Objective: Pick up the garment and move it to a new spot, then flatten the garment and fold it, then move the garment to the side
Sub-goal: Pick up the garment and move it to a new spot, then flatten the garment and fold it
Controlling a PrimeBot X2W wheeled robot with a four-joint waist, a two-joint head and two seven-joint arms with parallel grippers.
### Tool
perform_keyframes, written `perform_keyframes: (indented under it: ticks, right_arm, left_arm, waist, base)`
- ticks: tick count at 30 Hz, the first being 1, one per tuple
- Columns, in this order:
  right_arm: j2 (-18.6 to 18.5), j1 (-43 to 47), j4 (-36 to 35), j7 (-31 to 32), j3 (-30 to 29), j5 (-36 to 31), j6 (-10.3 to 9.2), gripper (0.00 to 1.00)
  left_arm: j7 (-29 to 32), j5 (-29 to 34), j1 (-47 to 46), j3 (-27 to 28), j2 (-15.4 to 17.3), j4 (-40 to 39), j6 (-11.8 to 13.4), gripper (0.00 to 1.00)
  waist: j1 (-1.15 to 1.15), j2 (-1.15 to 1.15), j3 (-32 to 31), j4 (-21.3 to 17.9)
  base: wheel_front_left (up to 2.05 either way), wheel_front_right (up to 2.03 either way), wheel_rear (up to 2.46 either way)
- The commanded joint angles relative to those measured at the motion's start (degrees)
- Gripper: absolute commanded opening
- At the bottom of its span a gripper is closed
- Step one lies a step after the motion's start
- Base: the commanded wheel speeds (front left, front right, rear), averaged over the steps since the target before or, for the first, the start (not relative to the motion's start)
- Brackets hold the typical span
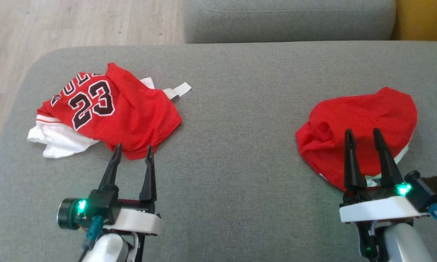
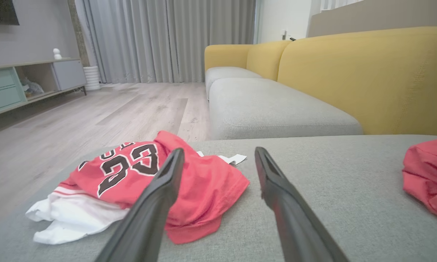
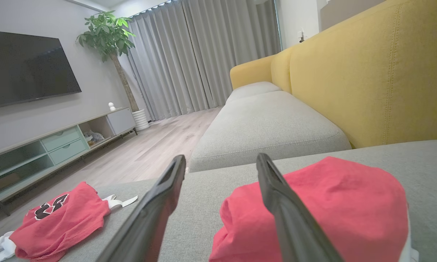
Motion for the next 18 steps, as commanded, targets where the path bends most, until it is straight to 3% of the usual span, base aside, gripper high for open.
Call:
perform_keyframes:
  ticks: [1, 5, 11, 18]
  right_arm:
    - [-0.3, -1.25, -1.55, -0.62, 1.38, -0.55, 0.44, 1.0]
    - [-0.3, -1.77, -1.15, -0.62, 1.0, -1.04, 0.44, 1.0]
    - [-0.3, -4.96, 2.19, -0.62, -4.08, -2.3, 0.44, 1.0]
    - [-0.3, -13.57, 14.7, -0.62, -13.61, 2.68, 0.44, 1.0]
  left_arm:
    - [-0.54, 0.85, -2.34, 2.92, 0.56, -2.13, -0.29, 1.0]
    - [-0.54, 2.7, -2.52, 3.71, -0.33, -2.23, -1.95, 1.0]
    - [-0.54, 4.6, -3.5, 4.28, -1.98, -1.47, -4.03, 1.0]
    - [-0.54, 6.28, -5.28, 4.87, -3.44, -0.24, -5.99, 1.0]
  waist:
    - [0.01, 0.0, 0.17, -0.26]
    - [0.01, 0.0, 0.89, -0.97]
    - [0.01, 0.0, 3.02, -1.8]
    - [0.01, 0.0, 5.68, -2.04]
  base:
    - [0.0, 0.0, 0.0]
    - [0.0, 0.0, 0.0]
    - [0.0, 0.0, 0.0]
    - [0.0, 0.0, 0.0]
